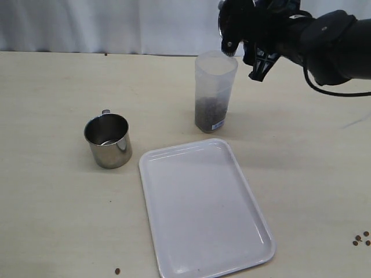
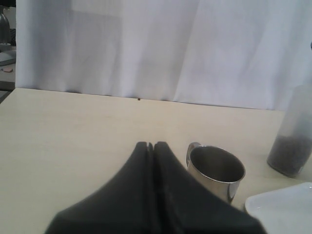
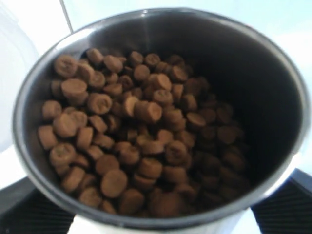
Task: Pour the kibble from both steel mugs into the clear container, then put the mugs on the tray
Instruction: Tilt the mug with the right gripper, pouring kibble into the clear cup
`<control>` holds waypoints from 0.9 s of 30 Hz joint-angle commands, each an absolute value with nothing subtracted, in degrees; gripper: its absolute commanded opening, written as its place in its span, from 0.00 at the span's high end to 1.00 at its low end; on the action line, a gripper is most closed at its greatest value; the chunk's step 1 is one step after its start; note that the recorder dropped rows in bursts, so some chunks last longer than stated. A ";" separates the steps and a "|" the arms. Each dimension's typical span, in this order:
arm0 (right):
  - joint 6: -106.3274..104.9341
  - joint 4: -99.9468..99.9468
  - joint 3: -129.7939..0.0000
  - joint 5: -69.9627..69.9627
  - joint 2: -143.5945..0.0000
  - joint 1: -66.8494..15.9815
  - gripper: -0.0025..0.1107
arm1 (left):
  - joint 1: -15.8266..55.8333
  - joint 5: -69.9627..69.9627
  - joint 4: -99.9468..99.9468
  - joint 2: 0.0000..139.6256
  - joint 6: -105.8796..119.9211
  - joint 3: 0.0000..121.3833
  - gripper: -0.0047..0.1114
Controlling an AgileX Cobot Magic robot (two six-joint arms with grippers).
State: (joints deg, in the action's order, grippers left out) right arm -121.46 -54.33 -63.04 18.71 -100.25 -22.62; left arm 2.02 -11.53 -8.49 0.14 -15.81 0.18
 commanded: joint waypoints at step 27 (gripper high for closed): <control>-121.50 -40.62 -63.17 21.56 -101.22 -22.82 0.94 | 2.06 -11.28 -8.45 0.00 -16.09 0.00 0.96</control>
